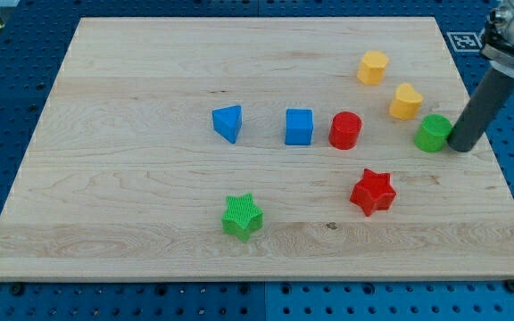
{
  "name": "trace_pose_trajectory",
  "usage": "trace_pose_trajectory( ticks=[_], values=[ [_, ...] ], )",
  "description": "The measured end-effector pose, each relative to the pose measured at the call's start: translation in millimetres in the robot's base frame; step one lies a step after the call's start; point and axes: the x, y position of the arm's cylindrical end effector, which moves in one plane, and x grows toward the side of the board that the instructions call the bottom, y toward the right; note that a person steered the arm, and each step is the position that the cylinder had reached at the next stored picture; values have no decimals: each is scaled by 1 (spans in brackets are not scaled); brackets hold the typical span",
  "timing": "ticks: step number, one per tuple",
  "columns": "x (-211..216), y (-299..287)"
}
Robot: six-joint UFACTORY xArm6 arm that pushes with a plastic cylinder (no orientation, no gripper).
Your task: Push the heart to the top left of the green circle
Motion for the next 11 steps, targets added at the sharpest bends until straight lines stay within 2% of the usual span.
trace_pose_trajectory(
  ticks=[1,2,3,5,9,10,11],
  values=[
    [-1,-22],
    [-1,-19],
    [-2,13],
    [-63,20],
    [-87,-49],
    [-95,-29],
    [-93,33]
  ],
)
